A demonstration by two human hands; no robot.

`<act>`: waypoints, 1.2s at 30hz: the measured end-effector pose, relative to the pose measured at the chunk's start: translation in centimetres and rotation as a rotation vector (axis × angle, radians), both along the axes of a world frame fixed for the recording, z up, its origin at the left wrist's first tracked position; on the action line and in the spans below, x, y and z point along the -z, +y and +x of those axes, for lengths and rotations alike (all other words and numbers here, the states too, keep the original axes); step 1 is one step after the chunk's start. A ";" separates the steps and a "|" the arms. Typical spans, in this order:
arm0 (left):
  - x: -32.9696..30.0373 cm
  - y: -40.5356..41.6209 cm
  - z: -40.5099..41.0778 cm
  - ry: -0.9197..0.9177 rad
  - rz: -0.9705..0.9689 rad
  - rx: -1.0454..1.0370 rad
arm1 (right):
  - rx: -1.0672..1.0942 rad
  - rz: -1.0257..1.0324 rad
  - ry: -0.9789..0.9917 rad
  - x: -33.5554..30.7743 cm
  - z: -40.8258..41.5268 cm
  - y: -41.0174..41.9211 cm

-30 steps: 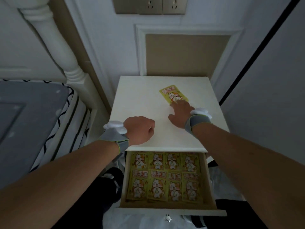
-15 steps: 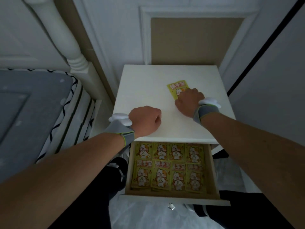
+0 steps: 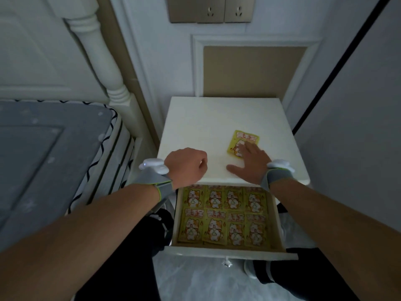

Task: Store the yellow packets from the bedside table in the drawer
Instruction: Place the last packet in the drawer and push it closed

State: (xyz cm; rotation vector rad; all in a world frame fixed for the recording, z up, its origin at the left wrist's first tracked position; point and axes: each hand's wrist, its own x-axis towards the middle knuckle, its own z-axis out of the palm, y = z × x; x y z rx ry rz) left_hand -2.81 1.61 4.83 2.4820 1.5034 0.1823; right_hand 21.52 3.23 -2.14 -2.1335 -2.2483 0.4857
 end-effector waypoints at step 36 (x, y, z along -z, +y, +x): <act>12.2 -7.7 1.0 0.088 -0.292 0.108 | -0.138 -0.541 -0.110 12.3 -0.4 -12.5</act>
